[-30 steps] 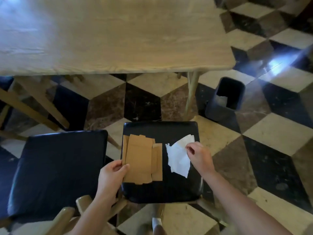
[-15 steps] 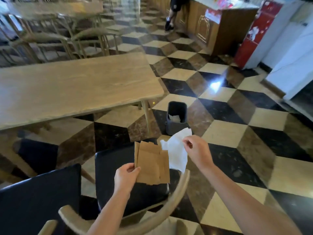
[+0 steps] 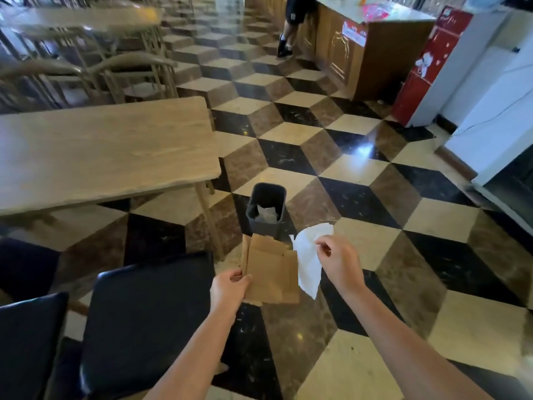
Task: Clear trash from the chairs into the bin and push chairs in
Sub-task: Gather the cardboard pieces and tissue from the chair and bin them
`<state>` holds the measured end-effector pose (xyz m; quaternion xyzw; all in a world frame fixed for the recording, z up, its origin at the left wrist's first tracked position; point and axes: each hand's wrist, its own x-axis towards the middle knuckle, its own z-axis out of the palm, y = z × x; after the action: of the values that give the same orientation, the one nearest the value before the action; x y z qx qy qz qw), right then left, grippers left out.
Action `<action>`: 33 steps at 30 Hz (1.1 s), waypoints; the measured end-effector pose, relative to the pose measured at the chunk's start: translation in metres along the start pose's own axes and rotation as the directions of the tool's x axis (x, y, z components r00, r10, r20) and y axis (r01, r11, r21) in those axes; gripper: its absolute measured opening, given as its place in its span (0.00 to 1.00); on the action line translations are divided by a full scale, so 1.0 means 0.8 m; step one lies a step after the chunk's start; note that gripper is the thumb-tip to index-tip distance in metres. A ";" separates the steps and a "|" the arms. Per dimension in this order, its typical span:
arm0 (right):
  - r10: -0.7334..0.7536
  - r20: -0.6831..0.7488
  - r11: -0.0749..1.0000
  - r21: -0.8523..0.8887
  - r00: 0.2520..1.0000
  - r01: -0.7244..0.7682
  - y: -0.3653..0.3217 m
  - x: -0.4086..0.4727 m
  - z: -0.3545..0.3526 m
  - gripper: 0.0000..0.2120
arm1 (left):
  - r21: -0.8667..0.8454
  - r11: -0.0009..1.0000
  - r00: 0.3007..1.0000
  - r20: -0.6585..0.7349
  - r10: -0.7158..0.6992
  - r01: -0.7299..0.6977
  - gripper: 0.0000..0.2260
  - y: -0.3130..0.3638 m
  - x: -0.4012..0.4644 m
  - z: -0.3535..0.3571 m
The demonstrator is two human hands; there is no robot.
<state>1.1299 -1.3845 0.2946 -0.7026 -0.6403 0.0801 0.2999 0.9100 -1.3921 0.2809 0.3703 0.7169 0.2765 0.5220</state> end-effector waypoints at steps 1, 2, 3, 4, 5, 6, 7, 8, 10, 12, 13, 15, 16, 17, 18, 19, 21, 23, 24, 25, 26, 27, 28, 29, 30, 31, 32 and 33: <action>0.000 0.005 1.000 0.005 1.000 0.000 0.010 0.012 -0.002 0.03 | -0.004 1.000 1.000 -0.009 0.001 -0.001 0.13 0.008 0.003 0.014; -0.001 0.006 1.000 0.011 1.000 0.001 0.019 0.023 -0.003 0.03 | 0.002 1.000 1.000 -0.016 0.006 -0.006 0.12 0.015 0.007 0.025; -0.003 0.010 1.000 0.019 1.000 0.003 0.026 0.035 -0.002 0.03 | 0.008 1.000 1.000 -0.025 0.011 -0.011 0.12 0.023 0.012 0.035; -0.007 0.014 1.000 0.028 1.000 0.007 0.033 0.047 0.000 0.03 | 0.012 1.000 0.999 -0.035 0.011 -0.011 0.11 0.031 0.019 0.043; -0.014 0.018 0.999 0.037 1.000 0.013 0.039 0.059 0.003 0.03 | 0.013 1.000 0.999 -0.046 0.007 -0.007 0.12 0.039 0.027 0.050; -0.019 0.024 0.999 0.050 1.000 0.018 0.045 0.072 0.007 0.03 | 0.010 1.000 0.998 -0.055 0.002 -0.001 0.12 0.046 0.036 0.056; -0.021 0.032 0.998 0.062 0.999 0.019 0.051 0.086 0.012 0.03 | 0.005 1.000 0.998 -0.065 -0.003 0.004 0.12 0.052 0.048 0.062; -0.020 0.040 0.997 0.072 0.999 0.017 0.056 0.100 0.018 0.03 | 0.000 1.000 0.997 -0.075 -0.008 0.008 0.13 0.058 0.059 0.068; -0.009 0.058 0.997 0.082 0.998 0.004 0.064 0.131 0.031 0.03 | -0.011 1.000 0.996 -0.091 -0.023 0.022 0.13 0.071 0.084 0.078; 0.009 0.073 0.996 0.085 0.997 -0.015 0.073 0.165 0.048 0.03 | -0.011 0.999 0.994 -0.103 -0.039 0.038 0.13 0.083 0.118 0.088; 0.018 0.083 0.996 0.087 0.996 -0.025 0.077 0.185 0.058 0.03 | -0.007 0.999 0.994 -0.104 -0.043 0.042 0.13 0.090 0.137 0.094; 0.030 0.107 0.996 0.084 0.994 -0.039 0.088 0.230 0.082 0.03 | -0.005 0.999 0.994 -0.097 -0.039 0.039 0.13 0.107 0.181 0.105; 0.037 0.120 0.996 0.079 0.992 -0.047 0.094 0.255 0.095 0.04 | -0.005 1.000 0.995 -0.093 -0.031 0.031 0.12 0.118 0.204 0.110; 0.050 0.130 0.995 0.077 0.990 -0.061 0.099 0.280 0.109 0.04 | -0.006 1.000 0.996 -0.090 -0.026 0.026 0.11 0.130 0.230 0.116; 0.073 0.141 0.993 0.078 0.987 -0.084 0.105 0.307 0.124 0.04 | -0.006 0.999 0.995 -0.090 -0.033 0.032 0.10 0.142 0.257 0.121; 0.095 0.154 0.991 0.073 0.983 -0.108 0.109 0.333 0.139 0.03 | -0.008 0.999 0.995 -0.090 -0.046 0.045 0.10 0.155 0.284 0.125; 0.135 0.193 0.987 0.064 0.972 -0.150 0.115 0.373 0.164 0.03 | -0.005 0.997 0.991 -0.105 -0.082 0.082 0.10 0.178 0.324 0.132; 0.159 0.236 0.983 0.056 0.959 -0.177 0.123 0.412 0.191 0.03 | -0.001 0.994 0.987 -0.115 -0.113 0.113 0.09 0.199 0.364 0.137; 0.162 0.257 0.982 0.052 0.953 -0.181 0.126 0.430 0.205 0.03 | 0.000 0.992 0.985 -0.117 -0.127 0.128 0.08 0.208 0.384 0.140; 0.160 0.277 0.982 0.051 0.947 -0.181 0.131 0.452 0.223 0.03 | 0.004 0.989 0.982 -0.120 -0.145 0.146 0.06 0.216 0.407 0.143; 0.158 0.295 0.982 0.055 0.942 -0.182 0.137 0.471 0.241 0.03 | 0.006 0.987 0.979 -0.124 -0.161 0.163 0.06 0.222 0.430 0.146; 0.160 0.310 0.981 0.059 0.937 -0.187 0.141 0.488 0.258 0.03 | 0.013 0.983 0.975 -0.131 -0.179 0.182 0.06 0.227 0.451 0.149; 0.165 0.323 0.979 0.060 0.932 -0.194 0.147 0.502 0.276 0.04 | 0.023 0.979 0.971 -0.135 -0.198 0.203 0.06 0.229 0.472 0.152; 0.159 0.335 0.980 0.059 0.929 -0.189 0.153 0.514 0.295 0.04 | 0.035 0.975 0.967 -0.137 -0.213 0.219 0.05 0.229 0.494 0.157; 0.150 0.349 0.982 0.057 0.925 -0.181 0.161 0.525 0.315 0.04 | 0.041 0.972 0.965 -0.134 -0.224 0.231 0.04 0.227 0.515 0.162; 0.143 0.363 0.983 0.056 0.921 -0.174 0.169 0.534 0.336 0.04 | 0.046 0.968 0.962 -0.133 -0.238 0.246 0.07 0.224 0.539 0.170; 0.141 0.377 0.982 0.061 0.915 -0.176 0.179 0.542 0.359 0.05 | 0.046 0.965 0.958 -0.139 -0.250 0.259 0.11 0.219 0.561 0.178; 0.143 0.391 0.981 0.067 0.909 -0.184 0.191 0.550 0.384 0.05 | 0.057 0.964 0.957 -0.151 -0.249 0.260 0.14 0.213 0.584 0.186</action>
<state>1.1814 -0.8696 0.0858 -0.7082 -0.6205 0.2737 0.1964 1.0085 -0.9097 0.1155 0.2740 0.8040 0.2050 0.4862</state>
